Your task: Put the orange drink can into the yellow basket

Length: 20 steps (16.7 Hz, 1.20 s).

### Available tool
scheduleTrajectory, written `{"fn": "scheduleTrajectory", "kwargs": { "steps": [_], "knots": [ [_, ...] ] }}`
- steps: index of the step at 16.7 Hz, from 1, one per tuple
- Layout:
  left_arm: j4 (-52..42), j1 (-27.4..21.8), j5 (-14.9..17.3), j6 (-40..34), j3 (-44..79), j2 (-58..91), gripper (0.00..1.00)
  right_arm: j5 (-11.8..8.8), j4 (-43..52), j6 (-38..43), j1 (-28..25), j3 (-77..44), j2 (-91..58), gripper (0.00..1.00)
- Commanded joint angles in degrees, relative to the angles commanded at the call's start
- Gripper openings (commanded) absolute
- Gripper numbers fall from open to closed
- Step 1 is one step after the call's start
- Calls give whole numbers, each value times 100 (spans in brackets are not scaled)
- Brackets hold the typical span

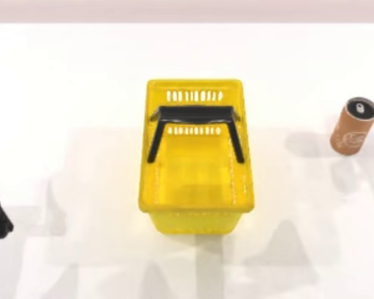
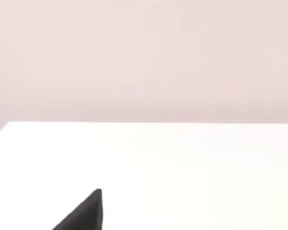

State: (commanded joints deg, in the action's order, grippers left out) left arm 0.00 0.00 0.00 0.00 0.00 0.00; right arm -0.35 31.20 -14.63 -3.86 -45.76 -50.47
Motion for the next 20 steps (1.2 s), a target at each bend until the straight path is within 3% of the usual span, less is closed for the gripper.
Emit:
{"fn": "scheduleTrajectory", "kwargs": {
  "steps": [11, 15, 20],
  "knots": [
    [0, 0, 0, 0, 0, 0, 100, 65, 3515, -1646, -331, -5489, -6443, 100],
    [0, 0, 0, 0, 0, 0, 100, 54, 4158, -1949, -414, -6438, -7544, 100],
    [0, 0, 0, 0, 0, 0, 100, 51, 4273, -2003, -430, -6595, -7727, 100]
  ]
}}
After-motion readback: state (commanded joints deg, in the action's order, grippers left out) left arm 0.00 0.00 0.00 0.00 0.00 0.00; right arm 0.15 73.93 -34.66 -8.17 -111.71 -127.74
